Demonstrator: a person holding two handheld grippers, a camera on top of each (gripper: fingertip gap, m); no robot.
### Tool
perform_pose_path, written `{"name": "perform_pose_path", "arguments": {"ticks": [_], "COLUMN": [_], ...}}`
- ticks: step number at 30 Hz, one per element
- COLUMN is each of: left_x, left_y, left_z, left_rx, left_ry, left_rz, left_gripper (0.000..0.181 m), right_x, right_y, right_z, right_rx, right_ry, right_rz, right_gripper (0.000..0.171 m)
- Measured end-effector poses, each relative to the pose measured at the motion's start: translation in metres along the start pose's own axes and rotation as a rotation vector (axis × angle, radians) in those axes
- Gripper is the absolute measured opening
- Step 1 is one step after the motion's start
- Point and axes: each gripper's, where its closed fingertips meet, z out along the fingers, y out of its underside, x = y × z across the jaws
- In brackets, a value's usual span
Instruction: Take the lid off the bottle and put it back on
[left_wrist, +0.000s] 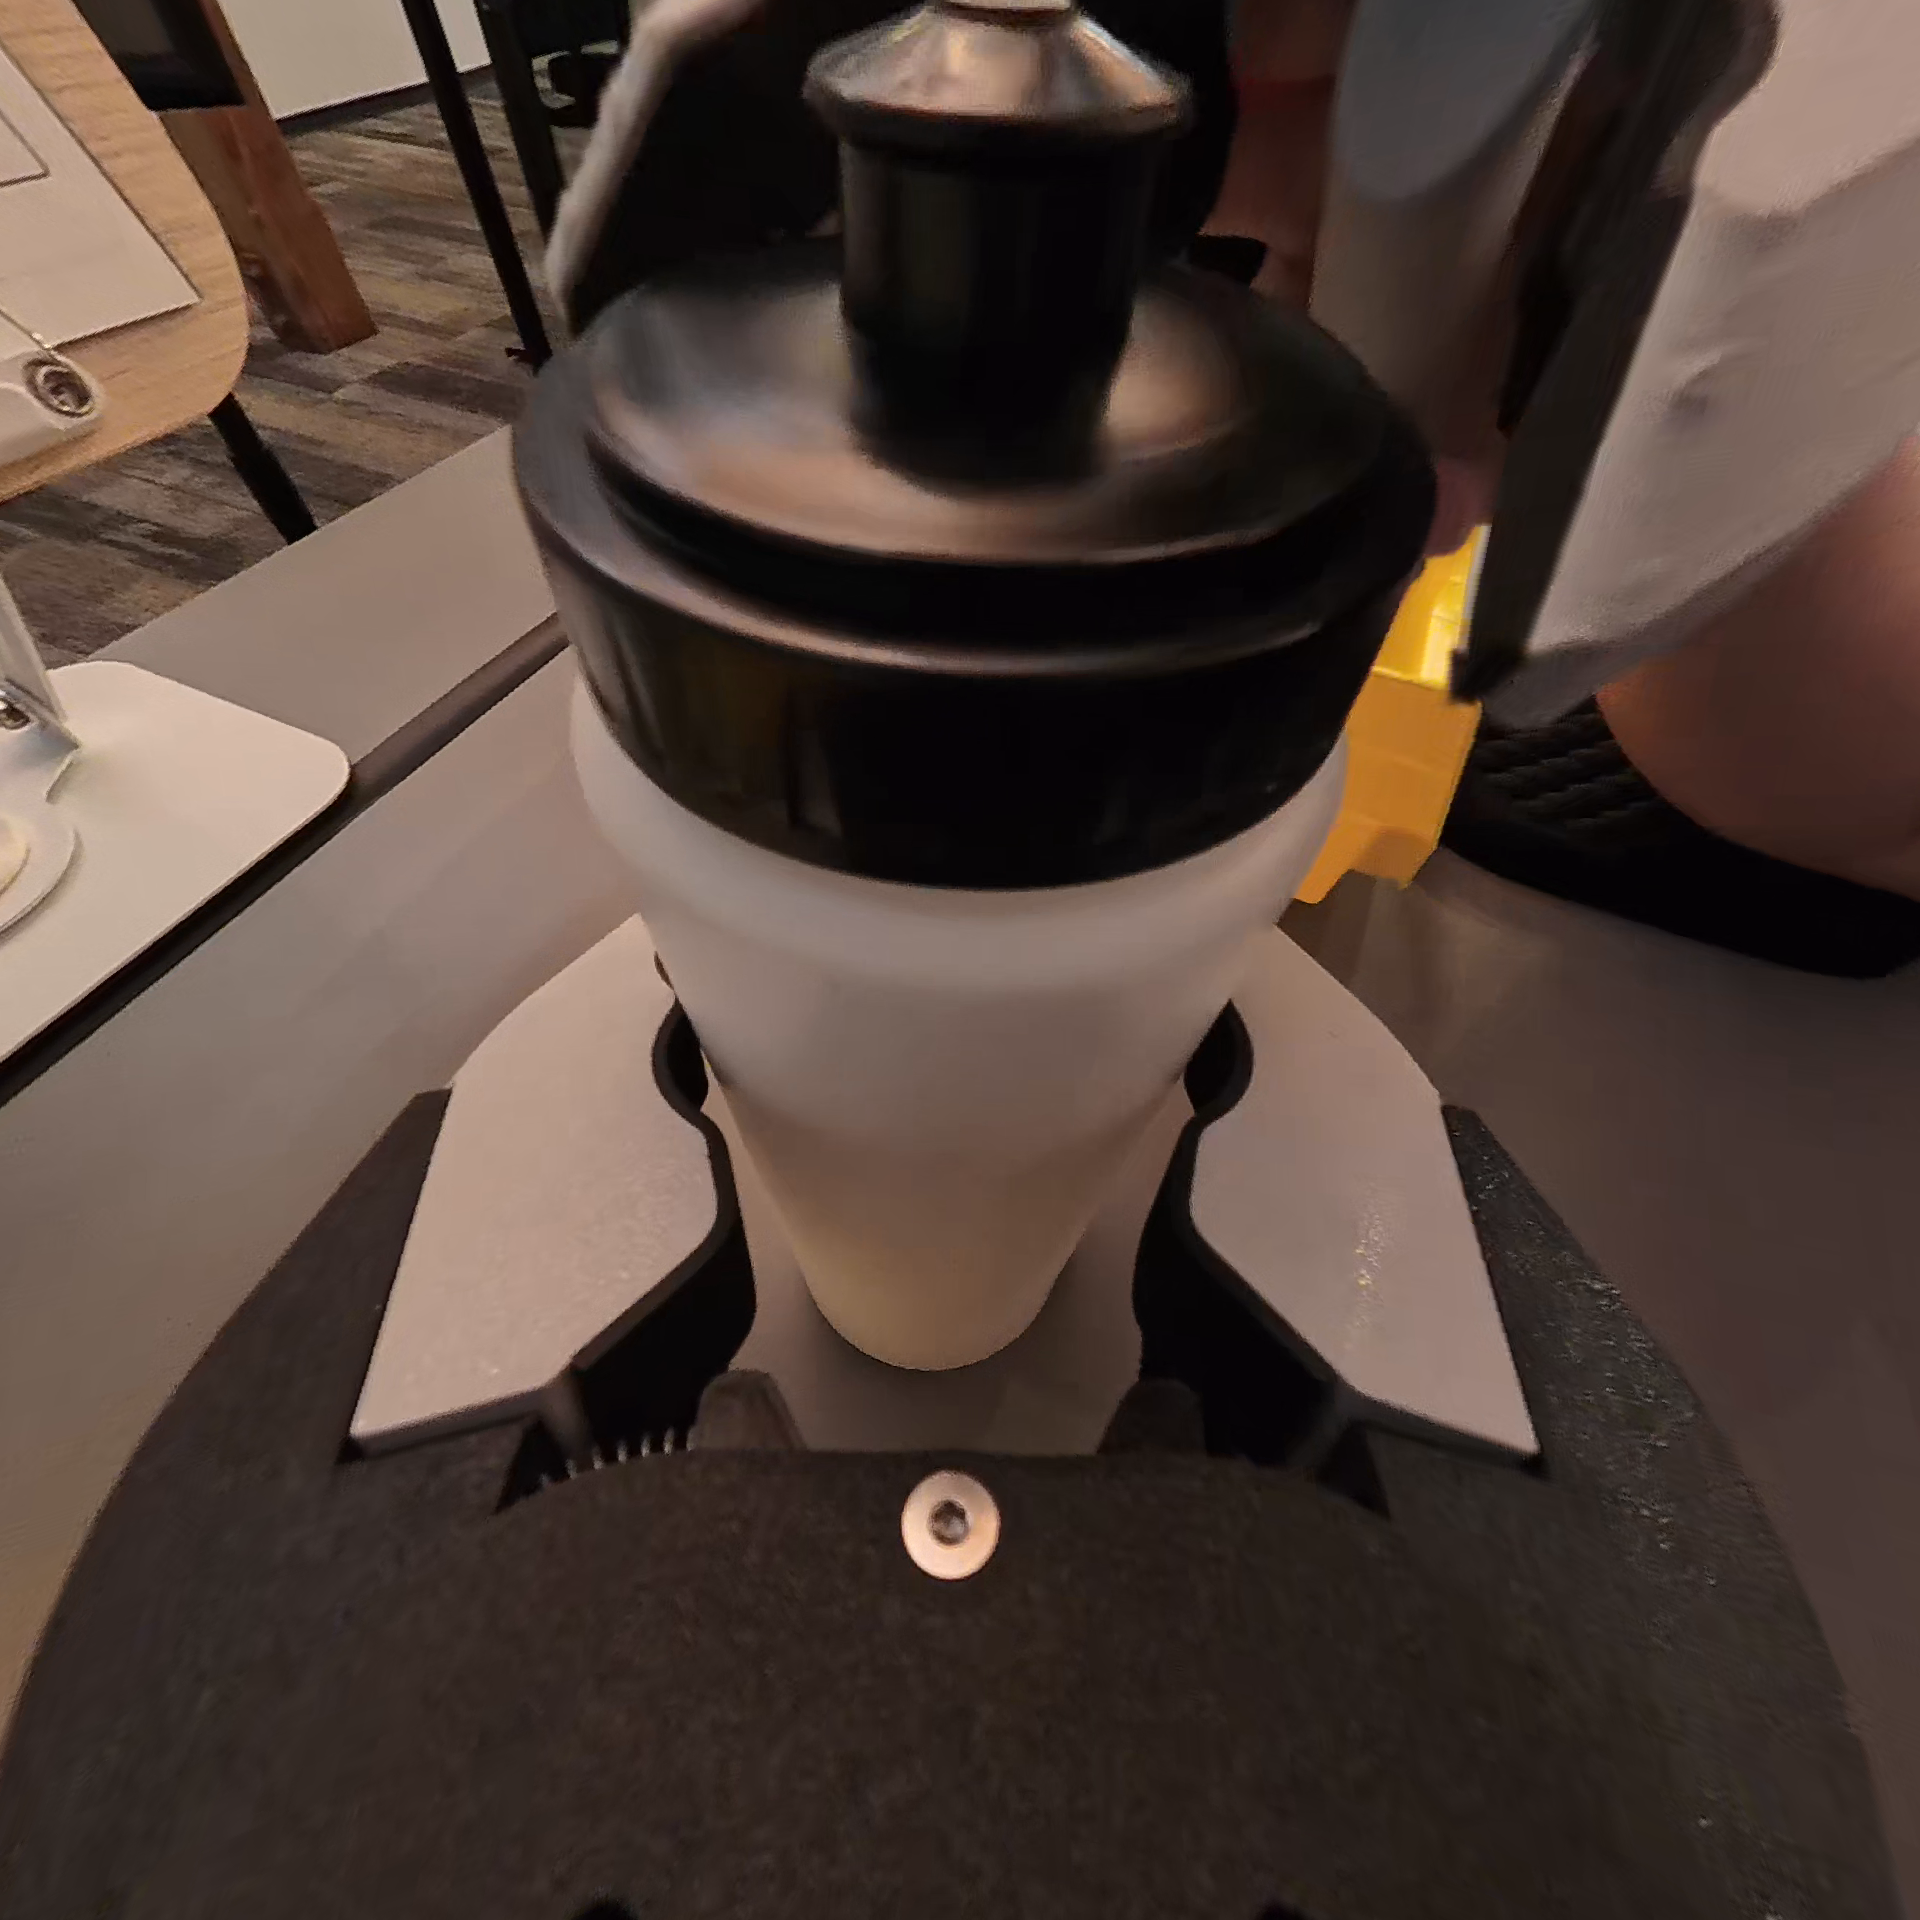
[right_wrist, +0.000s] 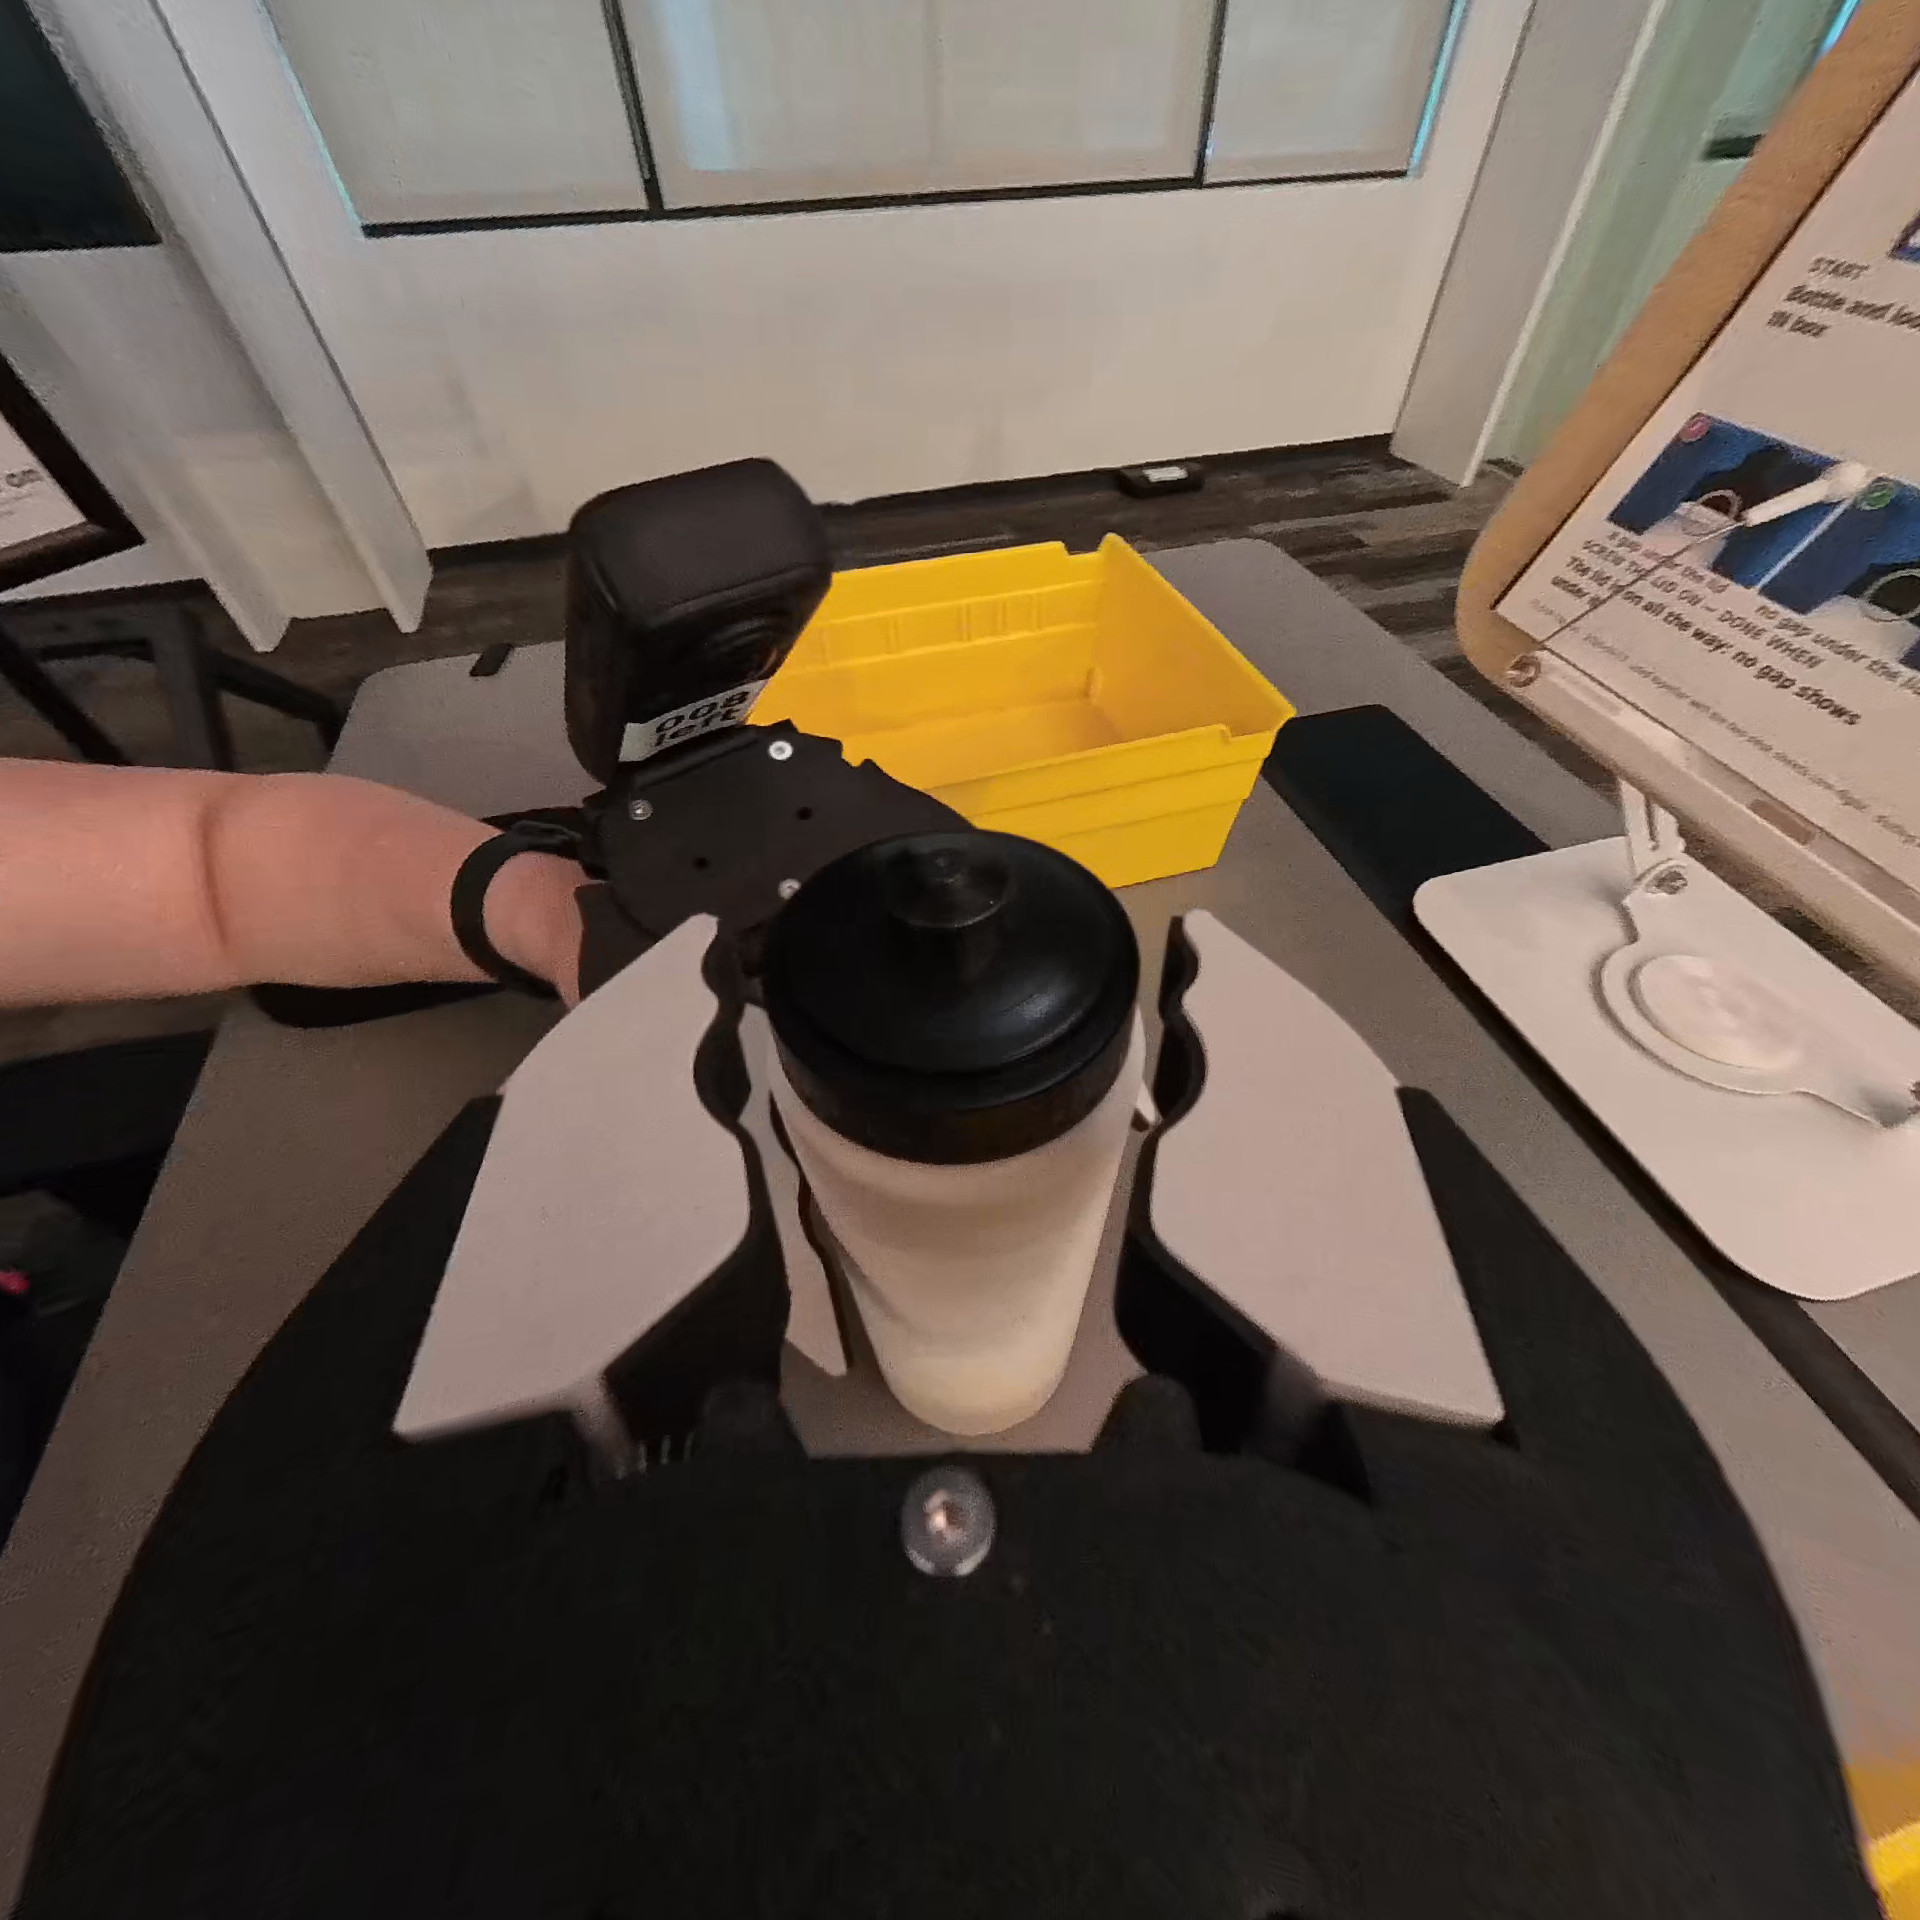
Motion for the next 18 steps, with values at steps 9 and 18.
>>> {"name": "perform_pose_path", "arguments": {"ticks": [9, 18], "left_x": [-0.011, -0.004], "left_y": [0.001, 0.001], "left_z": [-0.002, -0.001], "left_rx": [-0.012, -0.023], "left_ry": [-0.086, -0.045], "left_rz": [-0.046, -0.007], "left_gripper": [0.092, 0.092], "right_x": [0.008, 0.002], "right_y": [0.003, 0.001], "right_z": [0.008, 0.004], "right_rx": [-0.035, -0.038], "right_ry": [0.204, 0.109], "right_rz": [-0.023, -0.046], "right_gripper": [0.072, 0.078]}}
